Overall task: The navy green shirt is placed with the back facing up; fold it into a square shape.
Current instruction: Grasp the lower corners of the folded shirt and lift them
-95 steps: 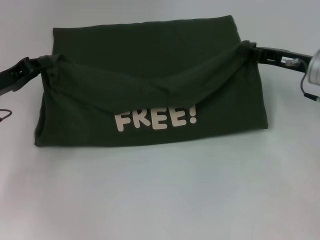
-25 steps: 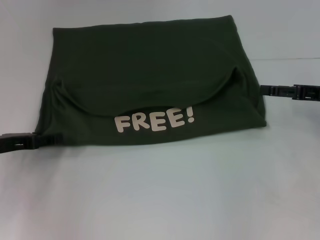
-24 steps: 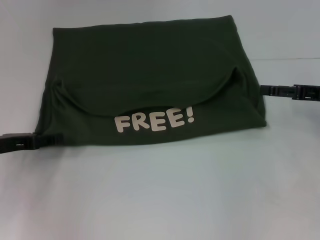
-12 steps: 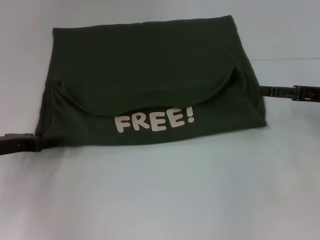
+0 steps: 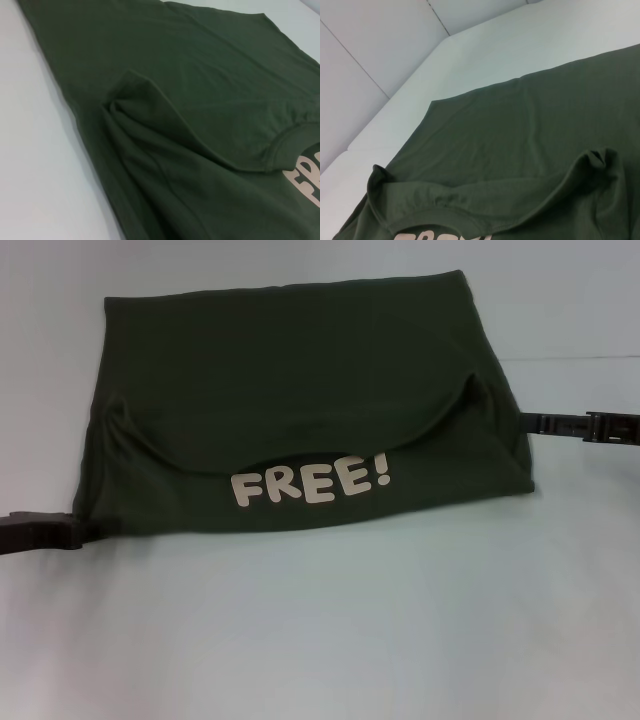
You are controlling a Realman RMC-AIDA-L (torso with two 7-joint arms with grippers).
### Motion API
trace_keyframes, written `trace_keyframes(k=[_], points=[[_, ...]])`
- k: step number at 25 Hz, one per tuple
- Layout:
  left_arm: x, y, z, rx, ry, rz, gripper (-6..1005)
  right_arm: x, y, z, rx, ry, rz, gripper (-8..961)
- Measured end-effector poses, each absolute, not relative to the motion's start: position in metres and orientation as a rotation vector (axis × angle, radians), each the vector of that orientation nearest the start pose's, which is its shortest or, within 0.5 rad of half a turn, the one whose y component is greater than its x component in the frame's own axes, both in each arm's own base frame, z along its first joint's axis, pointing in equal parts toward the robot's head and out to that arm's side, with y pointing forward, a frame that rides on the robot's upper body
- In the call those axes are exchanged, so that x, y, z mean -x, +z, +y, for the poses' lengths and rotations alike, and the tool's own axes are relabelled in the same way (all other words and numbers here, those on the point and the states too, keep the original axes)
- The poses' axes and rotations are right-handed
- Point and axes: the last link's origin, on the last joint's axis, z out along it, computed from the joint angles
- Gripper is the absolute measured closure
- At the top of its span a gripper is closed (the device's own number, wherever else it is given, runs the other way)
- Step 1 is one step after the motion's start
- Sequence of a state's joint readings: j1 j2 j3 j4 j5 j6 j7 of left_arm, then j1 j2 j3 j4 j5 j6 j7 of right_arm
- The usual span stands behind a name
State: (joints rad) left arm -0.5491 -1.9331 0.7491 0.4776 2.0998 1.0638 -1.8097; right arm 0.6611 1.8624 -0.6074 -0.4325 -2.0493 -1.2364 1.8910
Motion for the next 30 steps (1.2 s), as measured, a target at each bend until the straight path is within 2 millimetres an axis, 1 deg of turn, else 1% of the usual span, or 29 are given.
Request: trace_keyframes(k=[6, 10, 13, 18, 19, 23, 25, 30], points=[[0.354, 0.03, 0.371, 2.211, -0.217, -1.284, 616, -0.305, 0.066, 0.4, 2.245, 0.593, 1.32, 34], [0.353, 0.03, 0.372, 2.216, -0.203, -1.285, 623, -0.304, 0.066, 0.4, 2.248, 0.594, 1.322, 35], [0.352, 0.03, 0.372, 2.222, -0.21, -1.289, 761, -0.303, 0.066, 0.4, 2.247, 0.596, 1.328, 35], [0.348, 0.031, 0.372, 2.247, -0.221, -1.292, 907, -0.301, 0.068, 0.402, 2.237, 0.585, 1.378, 36], [0.346, 0.031, 0.372, 2.253, -0.227, -1.297, 936, -0.3, 0.068, 0.403, 2.24, 0.564, 1.398, 36], [0.342, 0.031, 0.374, 2.259, -0.245, -1.323, 944, -0.294, 0.068, 0.409, 2.258, 0.436, 1.475, 36], [0.34, 0.032, 0.374, 2.262, -0.255, -1.331, 946, -0.288, 0.067, 0.413, 2.27, 0.338, 1.503, 37], [0.34, 0.036, 0.375, 2.253, -0.261, -1.339, 946, -0.279, 0.066, 0.422, 2.267, 0.176, 1.515, 37]])
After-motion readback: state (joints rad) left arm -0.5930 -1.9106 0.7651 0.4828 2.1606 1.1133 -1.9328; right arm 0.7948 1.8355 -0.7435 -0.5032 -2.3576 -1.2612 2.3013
